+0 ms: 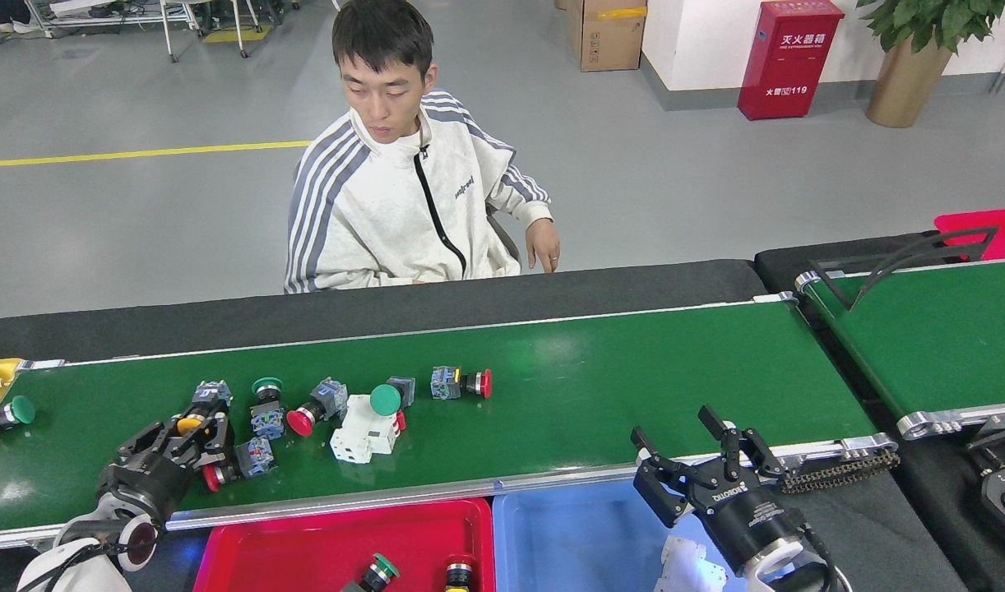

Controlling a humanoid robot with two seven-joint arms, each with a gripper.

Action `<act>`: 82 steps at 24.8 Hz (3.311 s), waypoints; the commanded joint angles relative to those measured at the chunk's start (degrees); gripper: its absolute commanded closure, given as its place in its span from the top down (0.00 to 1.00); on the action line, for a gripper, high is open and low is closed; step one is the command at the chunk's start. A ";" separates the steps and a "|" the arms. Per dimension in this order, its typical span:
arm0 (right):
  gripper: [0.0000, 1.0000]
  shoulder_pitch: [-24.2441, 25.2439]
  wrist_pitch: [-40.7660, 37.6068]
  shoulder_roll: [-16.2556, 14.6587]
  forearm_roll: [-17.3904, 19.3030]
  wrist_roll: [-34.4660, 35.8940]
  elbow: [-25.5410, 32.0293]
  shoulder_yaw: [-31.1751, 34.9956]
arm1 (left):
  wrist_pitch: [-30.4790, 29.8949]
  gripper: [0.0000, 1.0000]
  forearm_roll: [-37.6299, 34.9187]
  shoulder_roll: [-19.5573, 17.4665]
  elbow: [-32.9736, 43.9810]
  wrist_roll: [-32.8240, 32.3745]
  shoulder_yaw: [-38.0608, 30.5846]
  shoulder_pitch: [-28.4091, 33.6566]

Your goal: Pick switch part from conveyor to tray

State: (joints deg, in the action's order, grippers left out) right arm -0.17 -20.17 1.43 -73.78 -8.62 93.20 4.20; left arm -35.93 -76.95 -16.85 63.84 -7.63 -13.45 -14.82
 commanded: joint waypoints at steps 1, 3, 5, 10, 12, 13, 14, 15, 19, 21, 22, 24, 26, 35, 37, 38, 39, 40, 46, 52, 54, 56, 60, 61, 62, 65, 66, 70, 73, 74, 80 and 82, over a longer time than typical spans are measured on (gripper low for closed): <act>1.00 -0.36 0.21 -0.28 0.22 0.53 0.93 1.69 | -9.07 0.18 3.03 -1.79 5.51 -0.28 -0.62 3.21; 1.00 -0.36 0.21 -0.37 0.22 0.53 0.93 3.00 | -9.07 0.26 4.79 -2.05 11.30 -0.46 -1.23 9.80; 1.00 -0.36 0.21 -0.37 0.22 0.53 0.84 3.71 | -9.07 0.33 5.05 -1.96 16.05 -0.46 -1.32 15.52; 1.00 1.40 0.74 -0.72 -0.40 0.53 0.93 4.41 | -9.07 1.00 5.14 0.06 24.49 -0.46 -2.64 26.24; 0.99 2.01 2.68 -0.81 -1.54 0.62 0.93 4.41 | -9.07 1.00 5.14 1.38 24.84 -0.46 -3.43 26.51; 0.99 2.01 3.47 -0.81 -2.42 0.71 1.02 4.32 | -9.07 1.00 5.05 1.82 24.84 -0.46 -3.60 26.42; 0.99 2.10 4.35 -0.72 -3.74 1.41 1.02 4.32 | -9.07 1.00 4.96 2.08 24.75 -0.46 -4.22 26.33; 0.99 2.19 5.14 -0.72 -5.41 3.17 1.02 4.23 | -9.07 1.00 4.88 2.17 24.67 -0.46 -5.27 26.24; 0.99 3.33 8.56 -0.72 -9.18 7.65 1.11 4.06 | -9.07 1.00 4.79 3.57 24.67 -0.28 -10.11 25.89; 0.99 3.51 8.56 -0.81 -9.18 7.74 1.02 4.06 | -2.84 1.00 4.53 3.14 23.61 -0.02 -12.92 25.37; 0.99 3.59 8.48 -0.81 -9.18 7.74 1.02 4.06 | -0.02 1.00 4.53 2.43 21.77 0.07 -13.36 24.84; 0.99 3.77 8.48 -0.81 -9.18 7.74 1.02 4.06 | 1.21 1.00 4.53 0.06 17.37 0.07 -14.06 24.22; 0.99 4.03 8.30 -0.90 -9.10 7.74 0.93 4.06 | 2.44 1.00 4.53 -1.35 15.35 0.07 -14.50 23.34; 0.99 4.12 8.12 -1.34 -9.01 7.83 0.76 3.88 | 3.67 1.00 4.44 -6.27 2.96 0.07 -13.62 14.29; 0.99 4.12 8.12 -1.34 -9.01 7.83 0.76 3.79 | 3.59 1.00 4.44 -6.97 0.23 0.16 -12.75 12.62; 0.99 4.12 8.12 -1.34 -9.01 7.83 0.76 3.79 | 3.59 1.00 4.44 -7.24 -1.17 0.07 -11.78 11.48; 0.99 4.12 8.12 -1.34 -9.01 7.83 0.76 3.79 | 3.59 1.00 4.44 -7.50 -2.14 0.07 -10.99 10.51; 0.99 4.12 8.12 -1.34 -9.01 7.83 0.67 3.79 | 3.59 1.00 4.44 -7.76 -3.28 0.07 -10.46 9.72; 0.99 4.30 8.04 -2.39 -8.92 7.83 0.32 3.79 | 3.59 1.00 4.44 -8.29 -7.06 0.07 -9.49 6.55; 0.99 4.82 8.04 -2.92 -8.83 8.00 -0.12 3.71 | 7.28 0.84 4.53 -8.11 -11.55 0.16 -5.63 2.60; 0.99 4.47 8.04 -3.10 -8.75 8.27 -0.03 3.71 | 7.89 0.61 4.61 -7.94 -15.06 0.16 -3.96 0.58; 0.99 4.12 8.12 -3.01 -8.75 8.27 -0.03 3.71 | 7.63 0.43 4.70 -7.85 -17.35 0.16 -3.60 -0.39; 0.99 4.56 8.12 -3.10 -8.66 8.36 -0.12 3.71 | 7.37 0.26 4.79 -7.85 -17.43 2.00 -3.60 -0.39; 0.99 4.74 8.04 -3.10 -8.66 8.36 -0.12 3.62 | 7.19 0.24 4.79 -7.85 -17.35 2.62 -3.52 -0.39; 1.00 4.82 8.04 -3.10 -8.66 8.36 -0.03 3.71 | 6.31 0.21 4.88 -7.85 -17.08 3.06 -3.52 -0.30; 1.00 4.74 8.04 -3.01 -8.66 9.06 0.05 3.71 | 1.39 0.16 5.14 -7.85 -15.06 3.15 -3.96 -0.30; 1.00 4.82 8.12 -3.01 -8.66 9.41 0.05 3.71 | 0.16 0.14 5.23 -7.68 -13.57 3.15 -4.13 -0.13; 1.00 5.44 8.04 -3.36 -8.66 9.76 0.05 3.79 | -3.88 0.15 7.16 -7.50 -6.80 3.15 -4.22 2.78; 1.00 5.44 8.12 -3.53 -8.57 9.76 0.05 3.79 | -7.49 0.15 9.01 -7.41 -1.53 3.06 -3.96 7.08; 1.00 5.44 8.12 -3.53 -8.66 9.76 0.05 3.79 | -8.81 0.15 9.18 -7.32 0.94 3.06 -4.13 9.02; 1.00 5.79 8.04 -3.71 -8.57 9.76 0.05 3.79 | -9.07 0.31 14.98 -6.88 16.05 2.62 -4.22 25.10; 1.00 5.79 8.04 -3.71 -8.57 9.76 0.05 3.79 | -9.07 0.53 14.98 -6.62 20.36 2.62 -4.04 28.97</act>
State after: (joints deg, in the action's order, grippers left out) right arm 5.92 -12.17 -1.68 -82.56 0.65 92.55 7.86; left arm -44.67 -62.34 -23.27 82.06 -5.08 -17.23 13.71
